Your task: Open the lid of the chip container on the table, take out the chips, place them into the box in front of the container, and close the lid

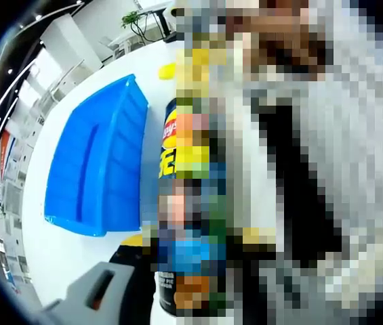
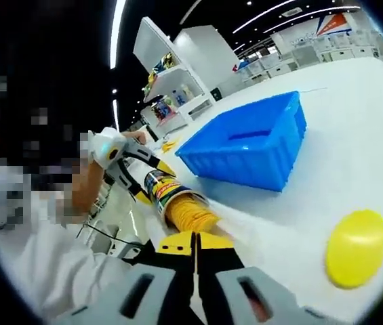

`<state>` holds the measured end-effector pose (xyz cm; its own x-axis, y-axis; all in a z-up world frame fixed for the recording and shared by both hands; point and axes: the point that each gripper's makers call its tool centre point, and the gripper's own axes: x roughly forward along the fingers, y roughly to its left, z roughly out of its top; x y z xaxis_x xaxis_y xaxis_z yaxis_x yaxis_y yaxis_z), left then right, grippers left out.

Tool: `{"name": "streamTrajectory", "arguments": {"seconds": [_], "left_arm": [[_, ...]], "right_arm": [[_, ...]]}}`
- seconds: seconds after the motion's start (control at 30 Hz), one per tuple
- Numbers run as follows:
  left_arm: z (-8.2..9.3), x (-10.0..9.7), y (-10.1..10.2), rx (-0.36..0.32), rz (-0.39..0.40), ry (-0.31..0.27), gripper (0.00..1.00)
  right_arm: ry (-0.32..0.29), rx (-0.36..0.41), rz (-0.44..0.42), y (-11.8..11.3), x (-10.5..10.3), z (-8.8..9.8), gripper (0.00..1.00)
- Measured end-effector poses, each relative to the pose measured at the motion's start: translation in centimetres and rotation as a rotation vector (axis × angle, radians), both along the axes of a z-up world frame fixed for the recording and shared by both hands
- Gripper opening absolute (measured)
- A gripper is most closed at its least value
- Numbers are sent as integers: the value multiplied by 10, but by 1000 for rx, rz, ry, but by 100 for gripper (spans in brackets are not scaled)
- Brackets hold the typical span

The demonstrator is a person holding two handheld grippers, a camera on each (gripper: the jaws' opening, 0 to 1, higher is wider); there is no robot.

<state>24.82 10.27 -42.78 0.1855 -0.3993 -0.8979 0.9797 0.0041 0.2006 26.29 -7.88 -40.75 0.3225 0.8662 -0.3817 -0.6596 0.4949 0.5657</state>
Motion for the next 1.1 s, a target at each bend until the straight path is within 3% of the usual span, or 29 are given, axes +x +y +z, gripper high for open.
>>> {"name": "streamTrajectory", "arguments": {"seconds": [0.2, 0.47, 0.57, 1.1], "left_arm": [[0, 0, 1, 2, -1, -1, 47], [0, 1, 1, 3, 0, 9, 47], [0, 1, 1, 0, 1, 11, 47], [0, 1, 2, -1, -1, 19, 47]], "right_arm": [[31, -25, -64, -4, 4, 2, 1], [16, -60, -99, -10, 4, 15, 0], [17, -118, -130, -14, 3, 12, 0], [-57, -152, -164, -30, 4, 40, 0]]}}
